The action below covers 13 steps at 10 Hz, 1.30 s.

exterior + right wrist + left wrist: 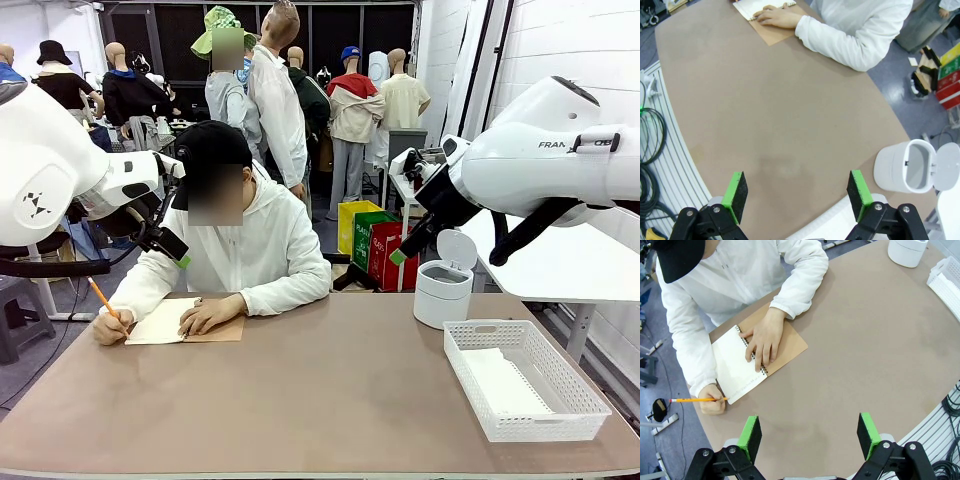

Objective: Sort the paper based on its condition.
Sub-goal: If a person hands you a paper, place it in the Organizing basket , and if it's crumpled, put it in the Trash can.

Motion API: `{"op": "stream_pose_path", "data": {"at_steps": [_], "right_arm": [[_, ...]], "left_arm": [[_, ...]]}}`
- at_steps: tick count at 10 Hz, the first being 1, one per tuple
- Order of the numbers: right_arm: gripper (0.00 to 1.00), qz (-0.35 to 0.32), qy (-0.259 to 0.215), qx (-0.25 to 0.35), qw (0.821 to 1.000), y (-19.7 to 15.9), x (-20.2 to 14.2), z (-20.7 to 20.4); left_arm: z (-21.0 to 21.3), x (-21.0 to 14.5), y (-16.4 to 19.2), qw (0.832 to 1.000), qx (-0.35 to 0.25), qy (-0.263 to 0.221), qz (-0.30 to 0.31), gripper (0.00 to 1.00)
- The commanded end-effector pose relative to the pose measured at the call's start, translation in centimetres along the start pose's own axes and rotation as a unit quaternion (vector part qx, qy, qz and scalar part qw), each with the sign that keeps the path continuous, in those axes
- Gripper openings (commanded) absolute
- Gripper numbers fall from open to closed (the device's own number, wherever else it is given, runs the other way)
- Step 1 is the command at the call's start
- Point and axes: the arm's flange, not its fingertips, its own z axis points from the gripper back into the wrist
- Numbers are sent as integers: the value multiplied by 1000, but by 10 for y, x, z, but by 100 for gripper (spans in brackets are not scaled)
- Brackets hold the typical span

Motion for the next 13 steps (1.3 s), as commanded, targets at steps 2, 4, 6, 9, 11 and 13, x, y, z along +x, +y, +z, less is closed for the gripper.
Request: {"op": "stream_pose_path", "data": {"at_steps": [2, 4, 6, 9, 11, 13], "right_arm": [[100, 0, 0, -3, 1000, -1, 0, -1], [100, 0, 0, -3, 1000, -1, 0, -1], [100, 0, 0, -3, 1000, -1, 0, -1], [100, 0, 0, -3, 1000, -1, 0, -1], [100, 0, 0, -3, 1000, -1, 0, -1], [100, 0, 0, -3, 1000, -1, 0, -1]], "left_arm": [[0, 0, 1, 1000, -2, -2, 2, 100], [0, 0, 1, 1000, -2, -2, 2, 100], [0, 0, 1, 1000, -2, -2, 2, 100], [0, 0, 1, 1000, -2, -2, 2, 100], [0, 0, 1, 1000, -2, -2, 2, 100], [0, 0, 1, 1000, -2, -2, 2, 100]]}}
